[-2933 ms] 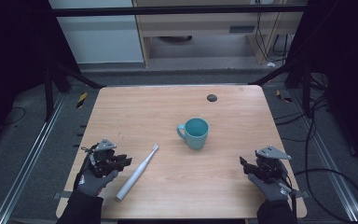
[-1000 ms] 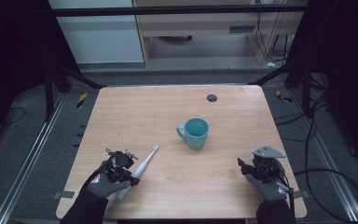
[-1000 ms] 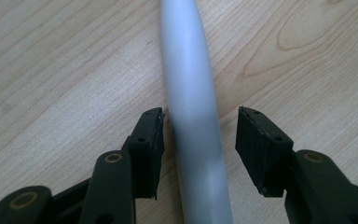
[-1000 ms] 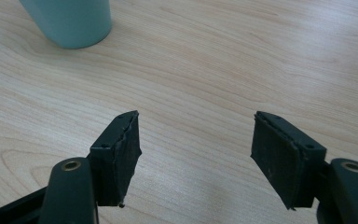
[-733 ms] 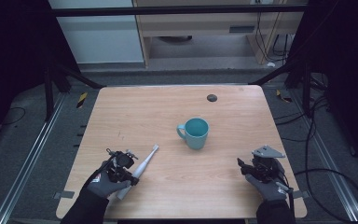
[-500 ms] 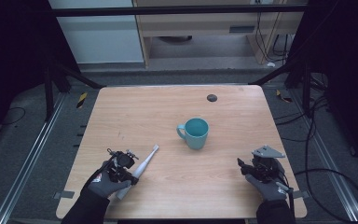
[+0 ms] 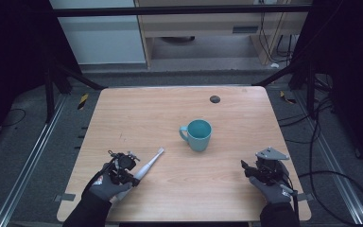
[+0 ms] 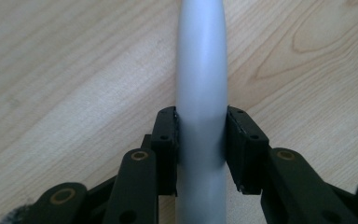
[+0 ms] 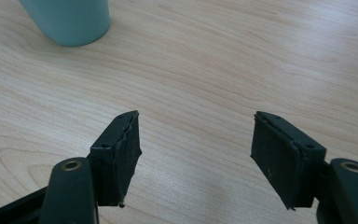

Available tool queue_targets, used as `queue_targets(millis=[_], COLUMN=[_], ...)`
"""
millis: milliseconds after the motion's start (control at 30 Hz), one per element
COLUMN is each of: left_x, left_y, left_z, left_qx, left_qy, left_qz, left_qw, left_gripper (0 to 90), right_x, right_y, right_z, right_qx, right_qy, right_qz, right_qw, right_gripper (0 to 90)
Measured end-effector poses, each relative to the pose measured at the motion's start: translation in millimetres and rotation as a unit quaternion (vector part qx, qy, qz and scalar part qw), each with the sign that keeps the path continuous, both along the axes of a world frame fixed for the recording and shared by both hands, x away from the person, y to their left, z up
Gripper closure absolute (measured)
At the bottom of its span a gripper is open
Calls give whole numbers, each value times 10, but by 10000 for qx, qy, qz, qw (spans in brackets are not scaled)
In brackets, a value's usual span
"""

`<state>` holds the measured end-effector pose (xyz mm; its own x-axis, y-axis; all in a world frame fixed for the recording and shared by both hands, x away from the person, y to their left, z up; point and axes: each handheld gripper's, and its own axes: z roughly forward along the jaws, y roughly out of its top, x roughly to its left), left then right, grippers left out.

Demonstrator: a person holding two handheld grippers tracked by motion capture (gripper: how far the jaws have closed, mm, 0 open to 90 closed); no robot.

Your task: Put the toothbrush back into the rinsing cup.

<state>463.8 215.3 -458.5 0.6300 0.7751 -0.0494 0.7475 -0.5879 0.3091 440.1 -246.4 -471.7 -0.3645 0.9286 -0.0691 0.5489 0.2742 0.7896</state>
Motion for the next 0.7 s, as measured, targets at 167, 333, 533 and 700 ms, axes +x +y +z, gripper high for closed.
queue_targets(millis=[167, 333, 533, 700], left_x=[-37, -58, -32, 57], left_y=[72, 132, 160, 142], left_z=[191, 339, 513, 711], left_qx=[-307, -521, -674, -886], left_qy=[-509, -930, -1413, -1913], left_qz=[217, 445, 596, 779], left_qw=[9980, 9933, 9859, 9744], left_gripper=[659, 659, 659, 659], right_x=[-8, -9, -18, -22], right_y=[-10, -14, -6, -11], right_z=[8, 7, 8, 8], right_qx=[19, 9, 24, 37], right_qy=[-12, -36, -72, -91], right_qz=[-12, -32, -72, -104], right_qw=[10000, 10000, 9999, 9999], right_gripper=[325, 324, 323, 313])
